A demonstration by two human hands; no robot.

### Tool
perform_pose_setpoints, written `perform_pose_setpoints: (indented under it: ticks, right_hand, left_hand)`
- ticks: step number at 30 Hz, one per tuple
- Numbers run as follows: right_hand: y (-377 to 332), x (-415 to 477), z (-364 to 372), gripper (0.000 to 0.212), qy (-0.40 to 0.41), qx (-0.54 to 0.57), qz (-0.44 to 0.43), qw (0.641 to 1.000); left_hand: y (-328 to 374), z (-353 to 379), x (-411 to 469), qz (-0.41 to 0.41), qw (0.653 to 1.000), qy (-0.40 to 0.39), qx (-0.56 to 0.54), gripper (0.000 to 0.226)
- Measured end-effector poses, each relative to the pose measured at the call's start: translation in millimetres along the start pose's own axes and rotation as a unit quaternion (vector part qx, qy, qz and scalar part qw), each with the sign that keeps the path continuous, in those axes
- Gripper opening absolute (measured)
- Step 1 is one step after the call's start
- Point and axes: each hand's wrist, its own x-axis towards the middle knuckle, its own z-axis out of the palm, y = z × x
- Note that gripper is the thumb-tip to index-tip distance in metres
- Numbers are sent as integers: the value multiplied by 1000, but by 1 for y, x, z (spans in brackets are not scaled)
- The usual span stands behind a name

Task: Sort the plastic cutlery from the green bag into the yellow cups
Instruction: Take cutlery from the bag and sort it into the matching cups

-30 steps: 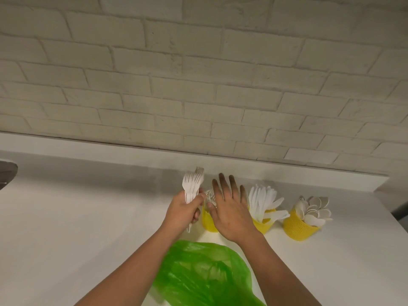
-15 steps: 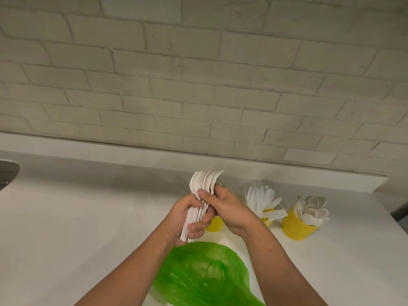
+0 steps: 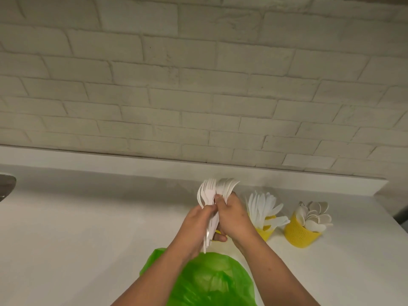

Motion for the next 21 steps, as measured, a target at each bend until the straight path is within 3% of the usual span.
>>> perform_pose_setpoints:
  ticks: [2,5,9,12,17,21]
  right_hand:
    - [4,-2,-1,53,8,14,6,1000]
    - [-10,-11,-10,25,26,55,10,998]
    - [-20,-20,-26,29,-1,172,39,984]
    - [-18,-22,-30,30,16,176,45,983]
    - [-12,-17,-31,16,151,322,25,934]
    - [-1,-12,-35,13,161,429,-9,889]
  left_hand:
    - [-1,3,0,19,999,2,32,27]
    - [2,8,-1,44,997,-23,66,22]
    - [2,6,0,63,994,-58,66,26]
    - [2,0,1,46,994,-70,68,27]
    - [-4,-11,12,12,999,-16,39,29]
    - [-6,-22,20,5,997,49,-64,24]
